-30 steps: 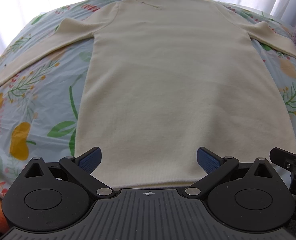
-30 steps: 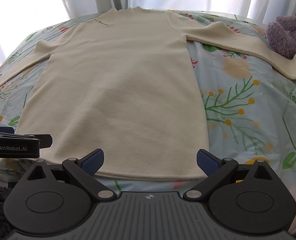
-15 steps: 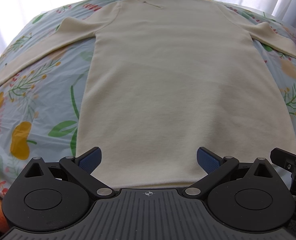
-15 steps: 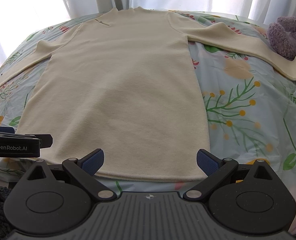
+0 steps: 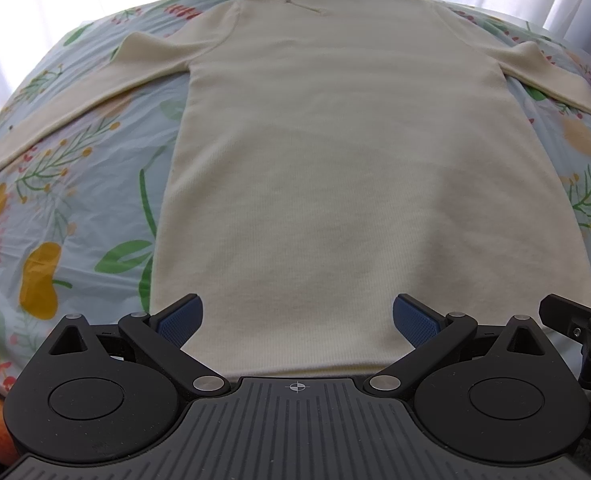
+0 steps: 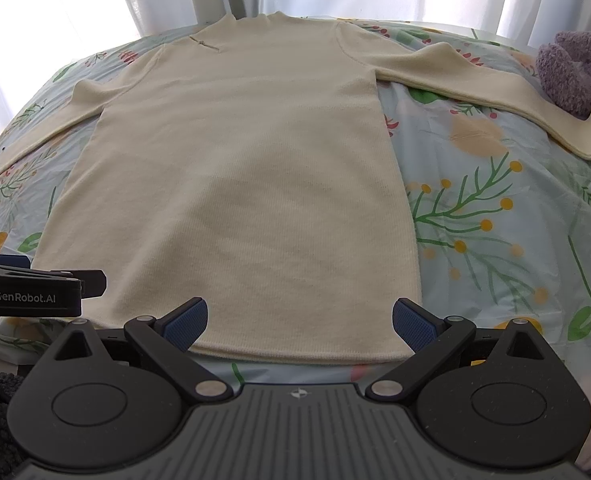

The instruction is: Fold small clothes

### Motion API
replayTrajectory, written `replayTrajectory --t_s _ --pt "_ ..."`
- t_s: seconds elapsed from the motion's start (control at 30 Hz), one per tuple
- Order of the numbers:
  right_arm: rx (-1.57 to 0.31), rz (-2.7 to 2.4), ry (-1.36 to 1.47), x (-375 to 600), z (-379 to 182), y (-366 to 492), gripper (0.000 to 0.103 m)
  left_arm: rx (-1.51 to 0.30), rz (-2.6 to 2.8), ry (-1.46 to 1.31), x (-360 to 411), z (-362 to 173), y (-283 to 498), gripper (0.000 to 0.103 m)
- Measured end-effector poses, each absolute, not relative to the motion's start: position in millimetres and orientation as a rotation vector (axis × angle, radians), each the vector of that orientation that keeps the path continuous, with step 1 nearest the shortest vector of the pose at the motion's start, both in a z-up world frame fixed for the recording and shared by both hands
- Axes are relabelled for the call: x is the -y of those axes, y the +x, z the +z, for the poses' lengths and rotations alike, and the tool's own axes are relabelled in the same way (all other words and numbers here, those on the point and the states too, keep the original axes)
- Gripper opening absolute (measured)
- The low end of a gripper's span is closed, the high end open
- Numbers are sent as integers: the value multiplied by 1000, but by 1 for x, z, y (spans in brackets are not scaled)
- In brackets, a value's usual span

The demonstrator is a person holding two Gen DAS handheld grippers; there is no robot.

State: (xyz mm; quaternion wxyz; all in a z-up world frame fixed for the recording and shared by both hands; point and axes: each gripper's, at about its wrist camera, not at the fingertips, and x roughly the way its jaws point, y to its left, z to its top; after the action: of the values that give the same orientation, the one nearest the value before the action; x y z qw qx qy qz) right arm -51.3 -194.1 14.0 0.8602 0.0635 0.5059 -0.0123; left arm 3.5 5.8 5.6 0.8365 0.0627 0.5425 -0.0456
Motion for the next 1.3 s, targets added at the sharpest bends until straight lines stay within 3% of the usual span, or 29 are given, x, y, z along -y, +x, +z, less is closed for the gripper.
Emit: replayTrajectory --t_s 1.3 --pt "-1086 -11 148 202 5 -40 99 -1194 -59 117 -6 0 15 103"
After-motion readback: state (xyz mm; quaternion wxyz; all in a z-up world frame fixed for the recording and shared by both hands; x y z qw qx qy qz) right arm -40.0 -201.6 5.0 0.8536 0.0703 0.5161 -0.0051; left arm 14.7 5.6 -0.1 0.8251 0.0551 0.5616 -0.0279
